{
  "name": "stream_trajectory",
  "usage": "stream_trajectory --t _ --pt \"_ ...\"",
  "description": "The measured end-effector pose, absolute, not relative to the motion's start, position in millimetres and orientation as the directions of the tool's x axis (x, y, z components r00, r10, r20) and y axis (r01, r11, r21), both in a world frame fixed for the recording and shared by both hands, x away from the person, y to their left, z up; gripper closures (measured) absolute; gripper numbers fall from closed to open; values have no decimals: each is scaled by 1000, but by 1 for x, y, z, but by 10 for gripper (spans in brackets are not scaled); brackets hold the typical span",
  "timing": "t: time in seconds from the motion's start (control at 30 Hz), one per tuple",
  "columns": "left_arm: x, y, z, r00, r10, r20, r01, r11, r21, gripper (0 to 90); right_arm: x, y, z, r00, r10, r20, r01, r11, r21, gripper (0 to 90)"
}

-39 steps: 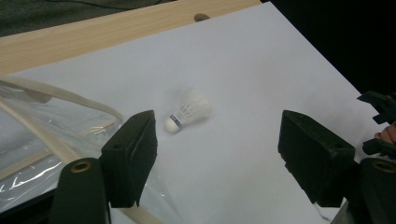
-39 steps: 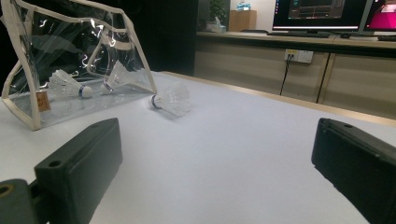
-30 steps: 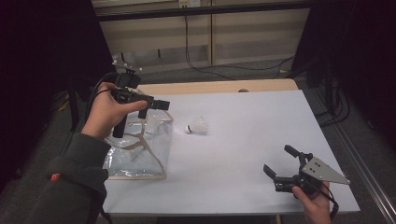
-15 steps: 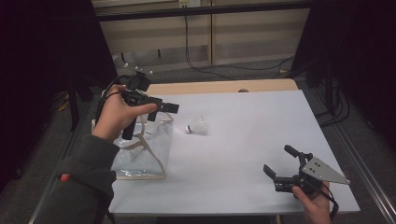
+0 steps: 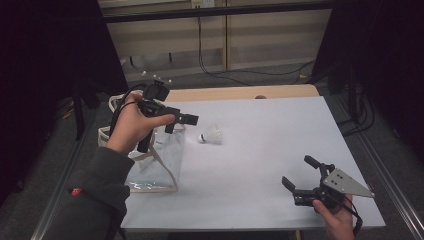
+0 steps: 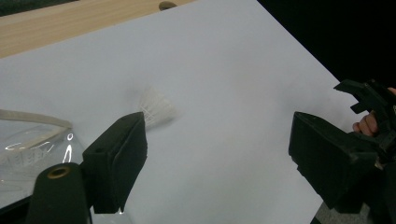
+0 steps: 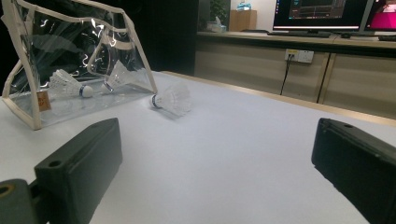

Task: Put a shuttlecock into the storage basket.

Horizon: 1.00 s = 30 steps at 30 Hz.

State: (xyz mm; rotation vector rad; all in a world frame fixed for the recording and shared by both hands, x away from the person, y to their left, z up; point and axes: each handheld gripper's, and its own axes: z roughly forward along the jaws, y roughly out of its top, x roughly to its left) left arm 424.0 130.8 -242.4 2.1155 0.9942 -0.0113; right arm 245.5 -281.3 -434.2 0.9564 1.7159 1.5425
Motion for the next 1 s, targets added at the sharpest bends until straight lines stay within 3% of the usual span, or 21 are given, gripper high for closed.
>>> stream_trajectory --t 1.0 --pt "423 107 -267 706 642 -298 653 -427 625 143 245 -282 -434 -535 844 10 98 51 994 19"
